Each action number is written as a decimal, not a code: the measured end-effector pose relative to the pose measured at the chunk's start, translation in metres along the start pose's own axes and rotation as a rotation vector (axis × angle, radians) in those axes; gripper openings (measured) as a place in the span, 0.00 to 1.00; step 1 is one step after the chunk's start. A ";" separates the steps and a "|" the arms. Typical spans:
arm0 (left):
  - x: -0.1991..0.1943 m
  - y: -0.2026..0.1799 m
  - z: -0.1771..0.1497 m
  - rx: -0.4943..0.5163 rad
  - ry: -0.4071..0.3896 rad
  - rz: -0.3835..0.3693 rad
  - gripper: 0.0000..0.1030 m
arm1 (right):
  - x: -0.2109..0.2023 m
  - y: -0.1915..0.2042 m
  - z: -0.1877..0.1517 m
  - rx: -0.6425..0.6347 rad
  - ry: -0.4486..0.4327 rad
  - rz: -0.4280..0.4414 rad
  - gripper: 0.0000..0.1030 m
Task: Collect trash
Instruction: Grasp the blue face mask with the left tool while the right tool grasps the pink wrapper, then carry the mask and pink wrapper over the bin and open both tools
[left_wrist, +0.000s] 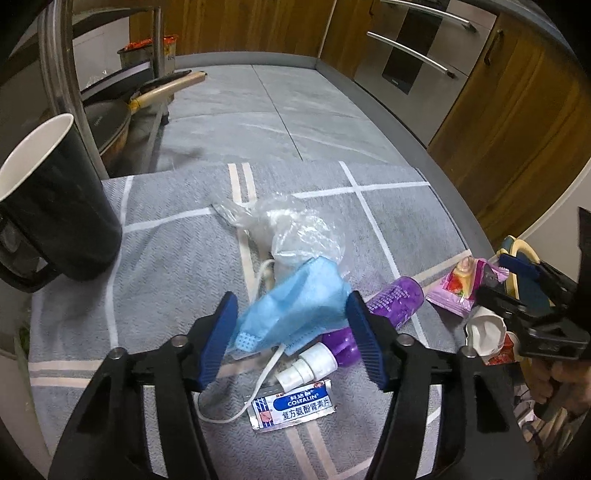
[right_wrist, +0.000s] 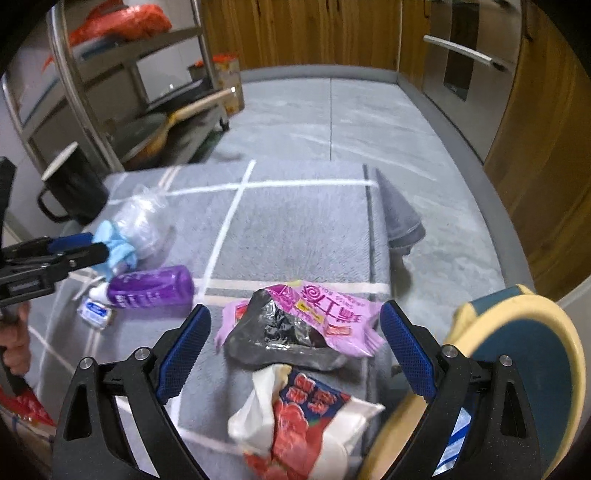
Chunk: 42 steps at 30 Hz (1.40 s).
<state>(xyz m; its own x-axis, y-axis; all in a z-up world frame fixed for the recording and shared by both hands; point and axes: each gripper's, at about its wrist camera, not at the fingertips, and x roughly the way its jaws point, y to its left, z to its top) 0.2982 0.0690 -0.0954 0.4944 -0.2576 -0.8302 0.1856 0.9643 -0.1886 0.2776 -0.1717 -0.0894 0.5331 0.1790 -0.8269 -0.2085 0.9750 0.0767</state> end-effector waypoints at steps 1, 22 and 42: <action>0.000 0.000 0.000 0.002 0.000 -0.001 0.49 | 0.006 0.001 0.000 0.001 0.016 0.002 0.83; -0.049 -0.008 -0.020 0.014 -0.070 0.001 0.00 | -0.043 0.021 0.000 0.049 -0.074 0.174 0.04; -0.143 -0.043 -0.054 -0.032 -0.213 -0.080 0.00 | -0.171 0.003 -0.065 0.101 -0.248 0.236 0.04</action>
<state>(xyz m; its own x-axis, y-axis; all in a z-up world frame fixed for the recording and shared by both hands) 0.1735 0.0676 0.0030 0.6481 -0.3369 -0.6830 0.2057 0.9409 -0.2690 0.1324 -0.2082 0.0159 0.6656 0.4151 -0.6202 -0.2743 0.9089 0.3140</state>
